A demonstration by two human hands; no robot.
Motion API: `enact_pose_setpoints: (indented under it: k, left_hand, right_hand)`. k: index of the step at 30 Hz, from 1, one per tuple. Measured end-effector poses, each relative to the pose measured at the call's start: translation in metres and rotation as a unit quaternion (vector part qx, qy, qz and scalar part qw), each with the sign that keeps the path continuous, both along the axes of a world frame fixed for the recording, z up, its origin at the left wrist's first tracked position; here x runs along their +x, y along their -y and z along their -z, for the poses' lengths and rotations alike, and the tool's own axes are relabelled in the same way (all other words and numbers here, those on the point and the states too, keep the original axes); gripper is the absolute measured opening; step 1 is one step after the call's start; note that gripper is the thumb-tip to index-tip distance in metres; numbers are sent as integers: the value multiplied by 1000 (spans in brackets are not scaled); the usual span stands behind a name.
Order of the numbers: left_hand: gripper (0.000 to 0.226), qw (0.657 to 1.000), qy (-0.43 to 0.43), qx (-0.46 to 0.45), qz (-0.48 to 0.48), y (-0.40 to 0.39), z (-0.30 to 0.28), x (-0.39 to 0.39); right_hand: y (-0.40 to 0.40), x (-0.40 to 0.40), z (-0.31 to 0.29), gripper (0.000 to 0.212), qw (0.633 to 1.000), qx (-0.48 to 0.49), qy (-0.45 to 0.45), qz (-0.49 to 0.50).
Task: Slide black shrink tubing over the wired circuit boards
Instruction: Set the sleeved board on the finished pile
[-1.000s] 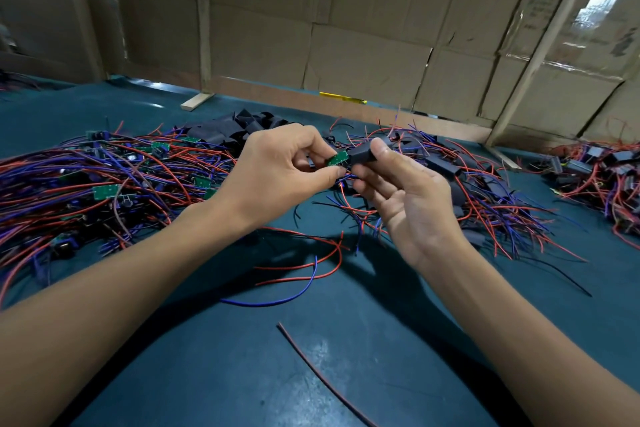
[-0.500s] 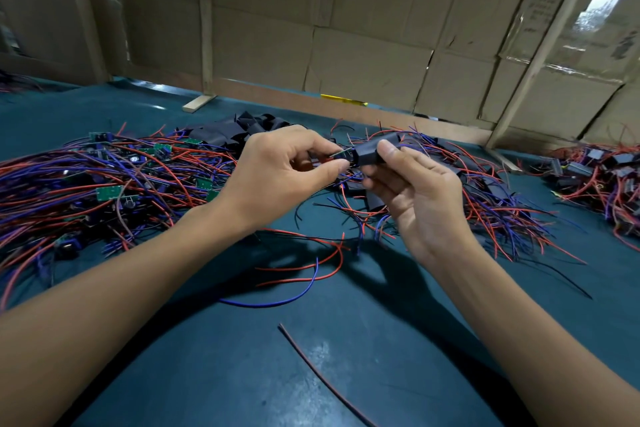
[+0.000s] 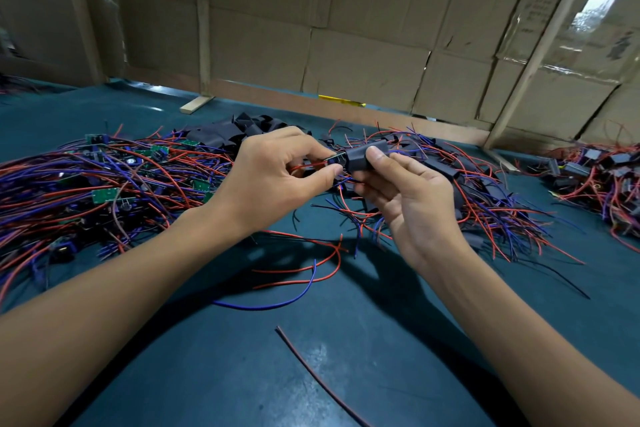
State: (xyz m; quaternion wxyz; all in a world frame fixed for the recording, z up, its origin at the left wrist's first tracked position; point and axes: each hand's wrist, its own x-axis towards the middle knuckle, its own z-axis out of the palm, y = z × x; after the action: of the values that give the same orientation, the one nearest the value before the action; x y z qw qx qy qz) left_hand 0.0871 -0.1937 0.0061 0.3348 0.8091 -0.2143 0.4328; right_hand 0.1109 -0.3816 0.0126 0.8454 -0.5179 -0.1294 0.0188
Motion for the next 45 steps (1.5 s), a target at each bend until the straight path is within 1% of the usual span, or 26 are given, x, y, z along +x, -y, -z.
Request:
enact_pose_setpoints:
  k: [1, 6, 8, 11, 14, 16, 18, 20, 22, 24, 27, 28, 30, 32, 33, 34, 35, 36, 37, 38, 39, 40, 42, 43, 45]
  left_hand:
    - [10, 1000, 2, 0, 2, 0, 0, 0]
    - [12, 1000, 16, 7, 13, 1, -1, -1]
    - [13, 1000, 14, 11, 14, 1, -1, -1]
    - [16, 999, 21, 26, 12, 0, -1, -1]
    - [19, 999, 0, 25, 20, -1, 0, 0]
    - [21, 998, -51, -20, 44, -1, 0, 0]
    - [27, 989, -100, -75, 75, 0, 2, 0]
    - [28, 984, -110, -102, 92, 1, 2, -1]
    - [21, 979, -123, -114, 117, 2, -1, -1]
    - [12, 975, -137, -99, 145, 2, -4, -3]
    - [19, 979, -130, -35, 154, 2, -7, -3]
    - [21, 978, -135, -25, 157, 2, -8, -4]
    - [22, 974, -158, -34, 161, -1, -10, -6]
    - [19, 973, -180, -34, 138, -13, -15, -5]
    - [15, 972, -205, -3, 117, -23, -18, -4]
    - [11, 962, -249, 54, 94, -34, -21, -2]
    - [10, 939, -313, 122, 73, -45, -24, -1]
    - [20, 904, -386, 176, 54, -53, -25, -1]
    - [36, 864, -455, 211, 39, -60, -26, -1]
    - [50, 829, -508, 231, 23, -65, -26, -1]
    - [58, 805, -539, 247, 14, -68, -26, -1]
    - [61, 791, -555, 258, 12, -69, -26, -1]
    - [57, 782, -566, 261, 5, -71, -27, 0]
    - [54, 780, -569, 260, 1, -71, -29, 1]
    - [46, 776, -577, 253, -6, -72, -30, 2]
  right_hand:
    - [0, 0, 0, 6, 1000, 3, 0, 0]
    - [-1, -1, 0, 38, 1000, 20, -20, -14]
    - [-1, -1, 1, 44, 999, 23, -28, -29]
    - [0, -1, 1, 41, 999, 15, -31, -42]
    - [1, 0, 1, 24, 999, 0, -15, -34]
    - [0, 0, 2, 16, 999, -21, 5, -24]
    - [-2, -1, 3, 15, 999, -37, 19, -18]
    - [-4, -3, 4, 18, 999, -40, 21, -18]
    - [-4, -3, 3, 20, 999, -32, 15, -18]
    - [-2, -3, 1, 20, 1000, -16, 7, -18]
    - [1, -3, -4, 28, 1000, 4, -3, -23]
    - [1, -3, -5, 32, 1000, 11, -6, -21]
    - [4, 0, -9, 36, 1000, 25, -8, 0]
    - [13, 7, -15, 25, 999, 34, -6, 41]
    - [20, 11, -19, 17, 997, 37, -6, 64]
    - [27, 15, -23, 10, 995, 41, -10, 87]
    - [35, 19, -27, 6, 993, 41, -16, 111]
    - [42, 22, -29, 6, 990, 38, -27, 136]
    - [49, 26, -29, 8, 986, 37, -41, 160]
    - [55, 30, -29, 10, 981, 38, -55, 183]
    - [60, 33, -28, 12, 976, 44, -71, 202]
    - [65, 36, -28, 21, 971, 56, -84, 216]
    - [73, 41, -28, 47, 963, 81, -112, 232]
    - [75, 42, -29, 48, 959, 91, -120, 240]
    - [72, 41, -30, 32, 947, 100, -123, 279]
